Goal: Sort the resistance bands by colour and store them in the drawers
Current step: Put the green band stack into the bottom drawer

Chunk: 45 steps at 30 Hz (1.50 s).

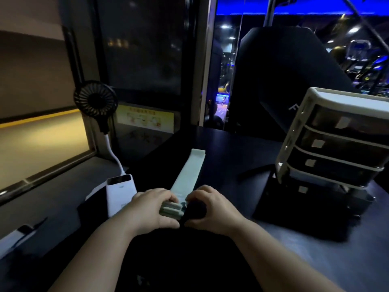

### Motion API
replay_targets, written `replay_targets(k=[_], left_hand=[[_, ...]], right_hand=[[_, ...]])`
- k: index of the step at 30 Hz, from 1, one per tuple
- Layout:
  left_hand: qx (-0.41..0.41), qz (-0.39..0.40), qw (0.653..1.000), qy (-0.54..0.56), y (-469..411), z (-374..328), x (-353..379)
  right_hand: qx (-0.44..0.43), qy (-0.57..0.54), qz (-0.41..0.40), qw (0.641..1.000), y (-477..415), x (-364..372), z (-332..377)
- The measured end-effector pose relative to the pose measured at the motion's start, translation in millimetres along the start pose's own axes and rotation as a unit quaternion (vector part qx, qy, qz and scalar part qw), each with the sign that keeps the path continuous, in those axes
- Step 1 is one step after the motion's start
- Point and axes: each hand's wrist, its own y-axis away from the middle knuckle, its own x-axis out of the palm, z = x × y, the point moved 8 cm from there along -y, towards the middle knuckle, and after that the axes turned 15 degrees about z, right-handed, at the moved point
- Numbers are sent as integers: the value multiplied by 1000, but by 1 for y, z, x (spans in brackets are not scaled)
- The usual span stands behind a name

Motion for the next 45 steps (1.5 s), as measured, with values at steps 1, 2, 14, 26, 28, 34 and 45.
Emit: replay_targets(k=[1, 2, 14, 26, 28, 34, 45], left_hand=[[12, -6, 1000, -3, 0, 1, 1], [21, -23, 1000, -5, 0, 1, 0], [39, -122, 986, -111, -7, -6, -1], [68, -50, 994, -66, -11, -2, -8], [65, -49, 994, -69, -13, -3, -8], [58, -95, 986, -123, -10, -10, -2], [66, -183, 980, -42, 6, -18, -18]], right_hand=[[-1, 3, 9, 1000, -3, 4, 4], [-1, 7, 15, 1000, -5, 8, 8], [25, 20, -34, 999, -8, 16, 8], [51, 13, -46, 998, -5, 20, 7], [53, 8, -52, 997, -4, 20, 5], [61, -23, -58, 996, -1, 19, 9], [198, -235, -67, 949, 20, 6, -14]])
